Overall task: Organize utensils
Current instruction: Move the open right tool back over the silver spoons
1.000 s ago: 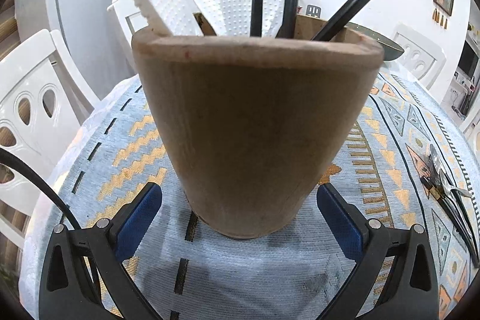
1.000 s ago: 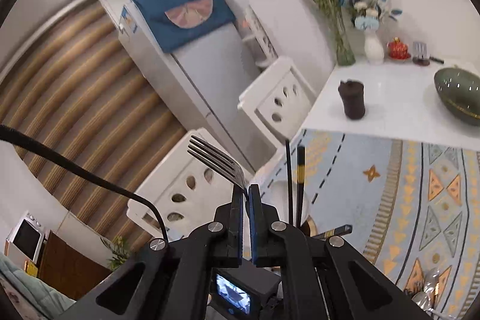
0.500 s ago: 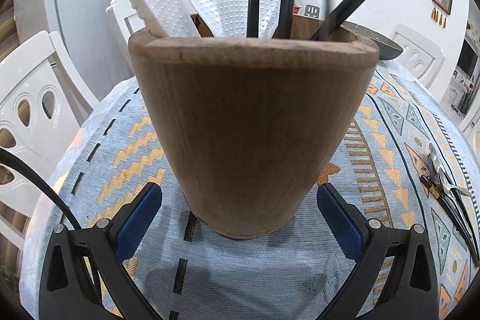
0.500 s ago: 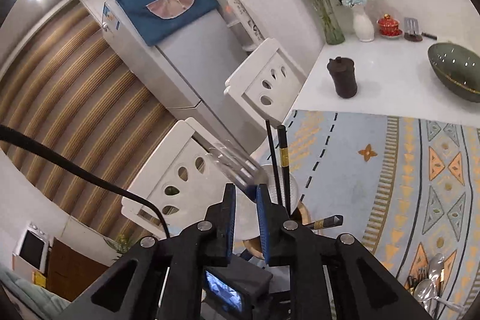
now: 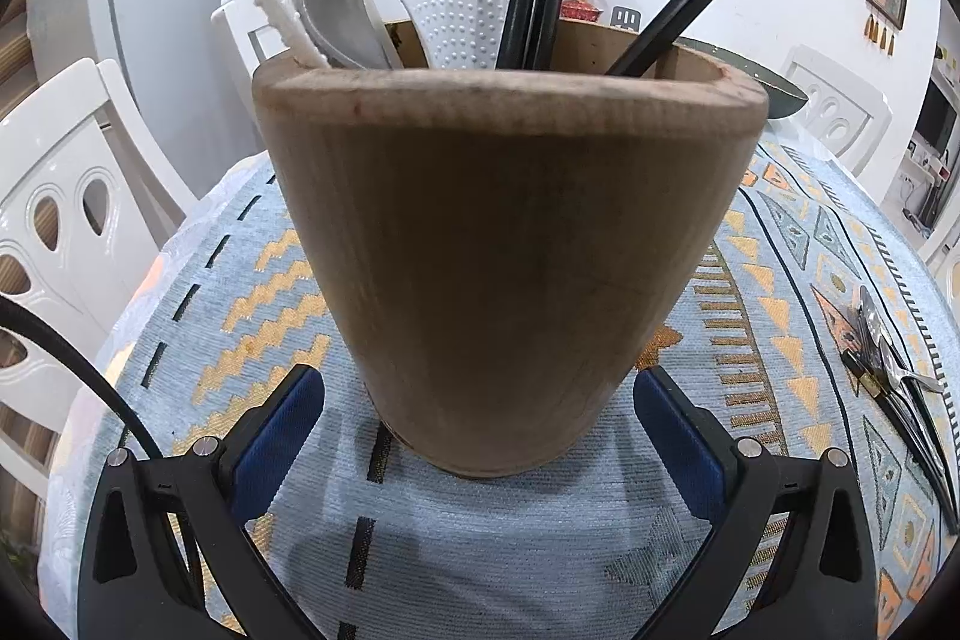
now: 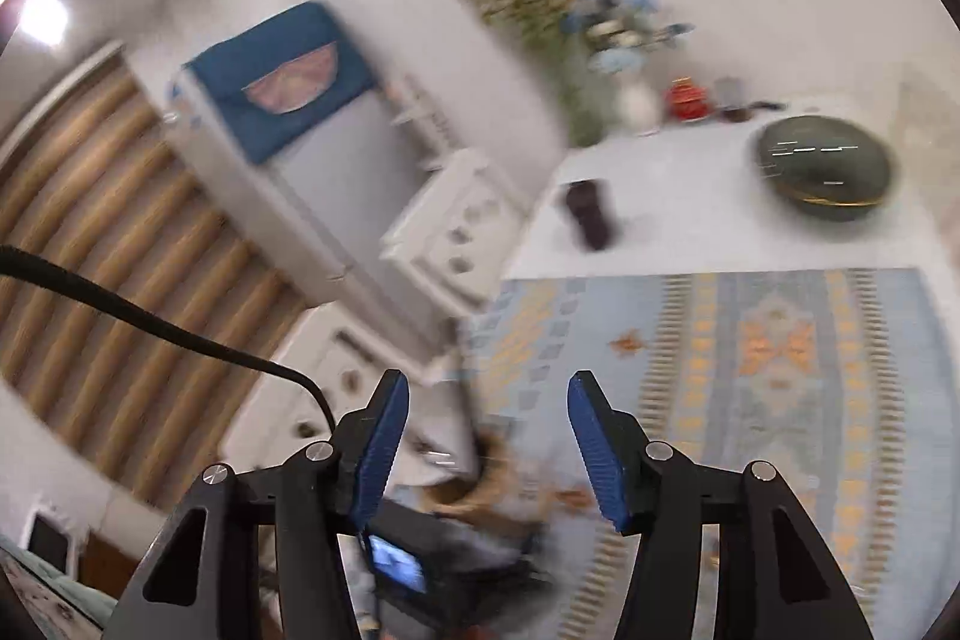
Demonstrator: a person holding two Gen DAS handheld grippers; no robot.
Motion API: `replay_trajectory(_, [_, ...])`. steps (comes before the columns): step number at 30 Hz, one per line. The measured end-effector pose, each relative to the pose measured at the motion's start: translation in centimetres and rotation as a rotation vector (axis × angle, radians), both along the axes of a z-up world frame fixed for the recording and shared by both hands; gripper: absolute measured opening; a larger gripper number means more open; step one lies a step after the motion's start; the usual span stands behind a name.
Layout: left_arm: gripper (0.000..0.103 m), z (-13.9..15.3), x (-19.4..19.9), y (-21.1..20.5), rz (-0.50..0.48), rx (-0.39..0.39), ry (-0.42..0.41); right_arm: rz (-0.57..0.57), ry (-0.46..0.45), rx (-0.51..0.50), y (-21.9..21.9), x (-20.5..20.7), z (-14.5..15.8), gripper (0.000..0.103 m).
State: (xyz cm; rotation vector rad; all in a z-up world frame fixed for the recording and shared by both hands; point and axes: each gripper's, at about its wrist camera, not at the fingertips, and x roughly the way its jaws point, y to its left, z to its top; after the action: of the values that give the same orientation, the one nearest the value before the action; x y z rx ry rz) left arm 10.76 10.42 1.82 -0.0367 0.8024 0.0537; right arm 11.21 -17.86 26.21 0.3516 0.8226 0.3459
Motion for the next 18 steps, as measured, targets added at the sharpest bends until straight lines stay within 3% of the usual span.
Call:
replay_trajectory(3, [0.103,0.2,0.4,0.1,0.006,-0.006,0.007,-0.110,0.062,-0.086,-3.4,-1.0,-1.6,0.054])
replay_trajectory(7, [0.103,0.3,0.8,0.5,0.021,-0.018,0.004,-0.184,0.213,-0.151,-6.2,-2.0,-5.9,0.054])
replay_trajectory(12, [0.103,0.0,1.4,0.5,0.021,-0.006,0.012,-0.177,0.394,-0.293,-6.7,-2.7,-12.1,0.053])
replay_trajectory(18, [0.103,-0.1,1.9,0.4,0.023,-0.009,0.011,-0.111,0.513,-0.358,-6.8,-3.0,-17.7,0.053])
